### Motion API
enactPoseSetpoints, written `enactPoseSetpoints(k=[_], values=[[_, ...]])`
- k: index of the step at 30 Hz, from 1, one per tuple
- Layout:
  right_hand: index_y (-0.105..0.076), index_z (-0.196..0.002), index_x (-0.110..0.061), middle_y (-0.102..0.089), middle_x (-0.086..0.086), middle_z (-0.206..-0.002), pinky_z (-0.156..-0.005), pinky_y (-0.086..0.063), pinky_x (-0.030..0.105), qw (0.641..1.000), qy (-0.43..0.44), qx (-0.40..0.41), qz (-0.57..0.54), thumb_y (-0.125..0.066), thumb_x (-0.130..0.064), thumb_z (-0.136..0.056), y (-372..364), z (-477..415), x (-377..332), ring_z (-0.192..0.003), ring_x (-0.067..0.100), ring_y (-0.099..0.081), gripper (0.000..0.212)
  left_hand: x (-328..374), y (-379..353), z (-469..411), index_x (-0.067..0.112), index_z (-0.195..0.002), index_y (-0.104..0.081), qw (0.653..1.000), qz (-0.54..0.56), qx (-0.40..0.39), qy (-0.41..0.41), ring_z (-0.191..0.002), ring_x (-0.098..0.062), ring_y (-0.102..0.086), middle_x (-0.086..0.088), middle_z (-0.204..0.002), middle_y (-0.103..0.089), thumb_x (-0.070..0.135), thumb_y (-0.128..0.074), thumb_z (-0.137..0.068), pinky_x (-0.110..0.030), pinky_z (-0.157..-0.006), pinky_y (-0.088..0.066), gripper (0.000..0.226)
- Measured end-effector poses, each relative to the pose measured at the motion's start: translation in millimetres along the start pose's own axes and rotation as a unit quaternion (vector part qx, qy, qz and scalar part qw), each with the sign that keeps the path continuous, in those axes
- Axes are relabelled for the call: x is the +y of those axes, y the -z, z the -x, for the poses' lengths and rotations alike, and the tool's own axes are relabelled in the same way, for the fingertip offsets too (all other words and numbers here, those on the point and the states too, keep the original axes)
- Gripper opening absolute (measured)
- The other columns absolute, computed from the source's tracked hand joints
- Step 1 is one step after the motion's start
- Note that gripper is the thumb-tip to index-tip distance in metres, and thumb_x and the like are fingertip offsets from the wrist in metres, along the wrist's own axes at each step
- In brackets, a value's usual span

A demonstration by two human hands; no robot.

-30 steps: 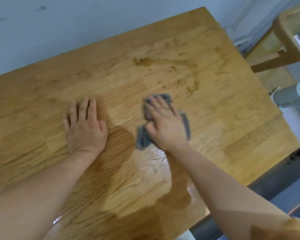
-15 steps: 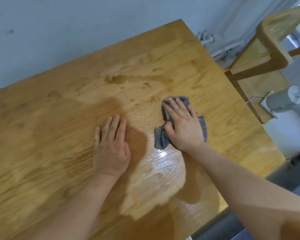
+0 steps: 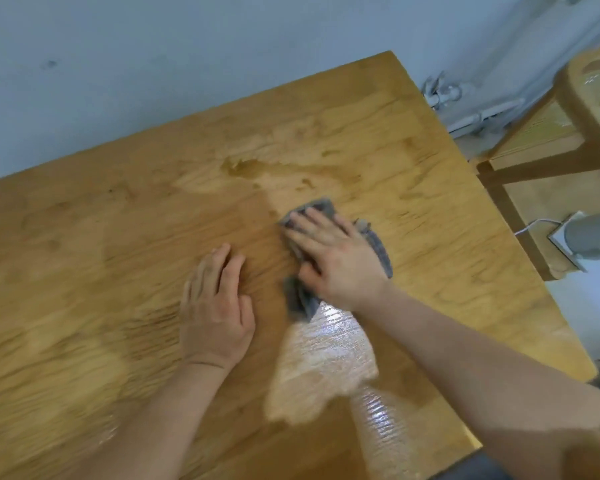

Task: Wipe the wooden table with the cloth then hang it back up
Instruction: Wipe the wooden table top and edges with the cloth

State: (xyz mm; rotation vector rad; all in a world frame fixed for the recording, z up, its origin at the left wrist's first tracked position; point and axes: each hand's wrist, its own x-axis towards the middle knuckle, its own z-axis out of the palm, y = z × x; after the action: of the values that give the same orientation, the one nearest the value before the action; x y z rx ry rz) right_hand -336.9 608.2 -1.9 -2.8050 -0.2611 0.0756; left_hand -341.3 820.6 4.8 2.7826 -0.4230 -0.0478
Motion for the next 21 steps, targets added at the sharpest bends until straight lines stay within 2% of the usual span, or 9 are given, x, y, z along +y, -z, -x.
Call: enactPoseSetpoints(k=[5, 9, 10, 13, 15, 19, 21], values=[[-0.033, -0.149, -0.029, -0.023, -0.009, -0.159, -0.12, -0.011, 0.041, 0.983, -0.179, 0.023, 0.029, -0.033, -0.039, -0.09, 26, -40, 63, -0.147, 0.011, -0.014, 0.06, 0, -1, -3, 0.011, -0.129, -0.05, 1.0, -0.005, -0.001, -0.002, -0.131, -0.029, -0.038, -0.011, -0.141, -0.045, 0.019, -0.038, -0.081, -0.045, -0.111, -0.028, 0.051], [-0.027, -0.152, -0.026, -0.016, -0.005, -0.161, -0.121, -0.003, 0.042, 0.956, -0.287, 0.056, 0.005, -0.03, -0.038, -0.094, 15, -60, 29, -0.149, 0.015, -0.007, 0.059, -2, -3, -2, 0.011, -0.129, -0.05, 1.0, -0.01, 0.005, 0.004, -0.131, -0.029, -0.037, -0.01, -0.141, -0.044, 0.021, -0.036, -0.08, -0.045, -0.11, -0.028, 0.051], [-0.027, -0.151, -0.025, -0.017, -0.004, -0.161, -0.121, -0.002, 0.042, 0.959, -0.28, 0.054, 0.002, -0.031, -0.039, -0.094, 8, -59, 11, -0.149, 0.016, -0.008, 0.059, -1, -3, -1, 0.01, -0.128, -0.051, 1.0, -0.008, 0.009, 0.001, -0.13, -0.03, -0.037, -0.011, -0.14, -0.045, 0.021, -0.037, -0.079, -0.045, -0.109, -0.029, 0.052], [-0.038, -0.147, -0.024, -0.029, -0.003, -0.157, -0.119, -0.009, 0.044, 0.991, -0.134, 0.023, -0.006, -0.031, -0.04, -0.09, -12, -42, -54, -0.147, 0.018, -0.017, 0.06, -1, -5, 0, 0.004, -0.124, -0.054, 1.0, 0.001, 0.026, -0.013, -0.128, -0.031, -0.04, -0.016, -0.137, -0.049, 0.018, -0.04, -0.078, -0.049, -0.107, -0.034, 0.05], [-0.045, -0.143, -0.024, -0.036, -0.003, -0.154, -0.119, -0.014, 0.044, 0.997, -0.073, 0.019, -0.015, -0.029, -0.04, -0.092, -21, -34, -77, -0.146, 0.017, -0.023, 0.056, -4, -5, -3, 0.001, -0.121, -0.054, 0.999, 0.019, 0.038, -0.011, -0.127, -0.032, -0.041, -0.018, -0.135, -0.05, 0.015, -0.037, -0.081, -0.051, -0.106, -0.035, 0.047], [-0.055, -0.136, -0.022, -0.046, -0.002, -0.147, -0.118, -0.023, 0.042, 0.996, -0.061, 0.038, -0.049, -0.034, -0.035, -0.09, -24, -14, -71, -0.141, 0.016, -0.034, 0.053, -5, -6, -3, 0.002, -0.121, -0.053, 0.999, 0.03, 0.034, -0.011, -0.127, -0.035, -0.042, -0.016, -0.137, -0.049, 0.015, -0.035, -0.08, -0.051, -0.106, -0.034, 0.047], [-0.057, -0.134, -0.022, -0.046, -0.003, -0.147, -0.118, -0.023, 0.041, 0.997, -0.053, 0.043, -0.045, -0.038, -0.033, -0.087, -22, 15, -63, -0.141, 0.014, -0.034, 0.052, -5, -5, -2, 0.004, -0.121, -0.053, 0.999, 0.031, 0.028, -0.008, -0.128, -0.034, -0.041, -0.013, -0.138, -0.048, 0.017, -0.035, -0.08, -0.051, -0.105, -0.034, 0.047]])
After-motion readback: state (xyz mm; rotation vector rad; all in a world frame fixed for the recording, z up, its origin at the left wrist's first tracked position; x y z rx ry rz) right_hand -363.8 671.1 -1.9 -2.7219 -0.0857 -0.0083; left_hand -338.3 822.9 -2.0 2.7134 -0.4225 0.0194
